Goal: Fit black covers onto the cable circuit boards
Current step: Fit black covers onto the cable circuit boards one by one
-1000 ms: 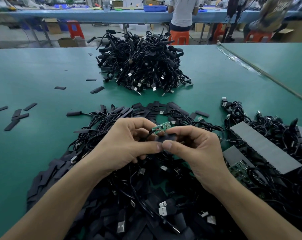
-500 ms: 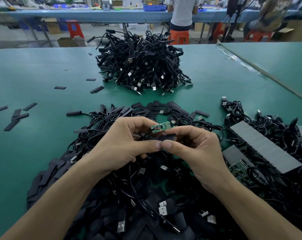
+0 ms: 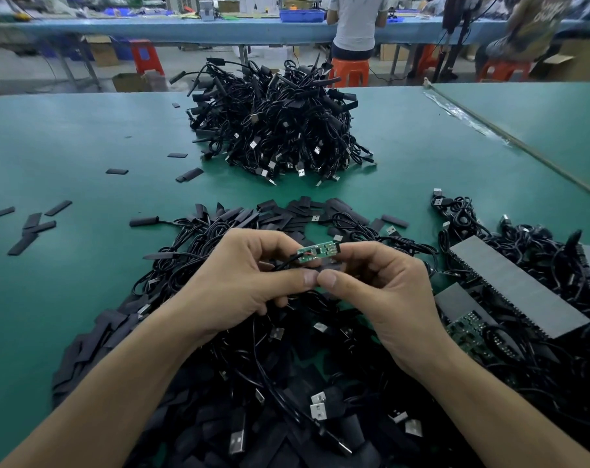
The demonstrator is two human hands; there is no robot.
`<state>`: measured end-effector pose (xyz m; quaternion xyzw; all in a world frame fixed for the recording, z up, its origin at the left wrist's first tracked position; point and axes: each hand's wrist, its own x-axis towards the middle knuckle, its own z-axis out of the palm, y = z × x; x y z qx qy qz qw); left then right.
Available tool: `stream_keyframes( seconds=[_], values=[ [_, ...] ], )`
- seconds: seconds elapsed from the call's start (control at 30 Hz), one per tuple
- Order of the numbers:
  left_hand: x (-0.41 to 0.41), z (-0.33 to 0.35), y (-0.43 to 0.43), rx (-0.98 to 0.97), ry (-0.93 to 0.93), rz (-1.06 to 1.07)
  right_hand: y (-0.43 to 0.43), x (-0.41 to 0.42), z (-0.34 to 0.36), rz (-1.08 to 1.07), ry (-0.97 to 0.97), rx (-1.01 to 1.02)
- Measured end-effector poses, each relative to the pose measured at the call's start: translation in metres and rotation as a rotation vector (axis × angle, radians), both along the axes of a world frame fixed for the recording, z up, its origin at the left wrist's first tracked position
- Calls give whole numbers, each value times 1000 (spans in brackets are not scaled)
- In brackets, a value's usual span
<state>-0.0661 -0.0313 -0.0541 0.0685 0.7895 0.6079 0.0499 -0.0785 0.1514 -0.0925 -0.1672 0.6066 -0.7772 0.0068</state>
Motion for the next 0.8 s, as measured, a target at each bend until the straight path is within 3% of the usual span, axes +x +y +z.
stream_keyframes(
  seconds=[0.4, 0.63, 0.8],
  values=[
    [0, -1, -3, -27, 0, -90, -1, -1, -4, -32, 66, -7],
    [1, -2, -1, 127, -68, -141, -2, 1, -3, 47, 102, -30],
    [1, -3, -1, 157, -87, -138, -1, 0, -6, -76, 189, 97]
  ],
)
